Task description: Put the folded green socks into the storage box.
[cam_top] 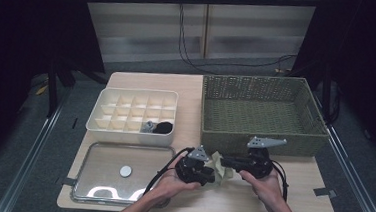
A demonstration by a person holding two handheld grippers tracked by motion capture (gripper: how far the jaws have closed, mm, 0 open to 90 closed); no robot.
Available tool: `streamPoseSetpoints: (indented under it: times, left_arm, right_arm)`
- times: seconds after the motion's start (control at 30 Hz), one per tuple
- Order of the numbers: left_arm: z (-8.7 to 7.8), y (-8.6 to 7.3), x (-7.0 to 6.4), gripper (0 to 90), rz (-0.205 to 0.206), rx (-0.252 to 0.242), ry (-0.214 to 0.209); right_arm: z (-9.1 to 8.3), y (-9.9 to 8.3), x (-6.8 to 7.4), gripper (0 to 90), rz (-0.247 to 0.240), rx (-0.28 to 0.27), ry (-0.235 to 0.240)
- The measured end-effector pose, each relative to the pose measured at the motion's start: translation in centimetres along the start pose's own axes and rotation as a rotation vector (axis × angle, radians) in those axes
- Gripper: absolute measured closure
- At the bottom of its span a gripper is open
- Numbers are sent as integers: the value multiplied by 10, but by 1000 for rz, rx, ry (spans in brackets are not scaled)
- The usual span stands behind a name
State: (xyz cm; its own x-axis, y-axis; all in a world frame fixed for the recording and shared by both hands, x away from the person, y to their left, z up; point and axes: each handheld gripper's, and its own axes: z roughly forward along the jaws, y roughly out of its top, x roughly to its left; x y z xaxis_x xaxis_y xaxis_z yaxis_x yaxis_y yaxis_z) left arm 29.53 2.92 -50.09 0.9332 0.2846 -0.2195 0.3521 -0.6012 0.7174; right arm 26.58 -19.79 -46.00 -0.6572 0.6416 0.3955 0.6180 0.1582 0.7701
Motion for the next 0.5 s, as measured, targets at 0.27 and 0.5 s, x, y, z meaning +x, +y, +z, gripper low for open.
streamPoseSetpoints:
  times: [0.27,0.5]
  left_arm:
    - [-5,5,-1,655,-14,-19,-12]
    - [-38,5,-1,641,7,-37,27]
  right_arm:
    - [4,5,7,846,-16,7,14]
    - [0,4,1,846,-10,3,-10]
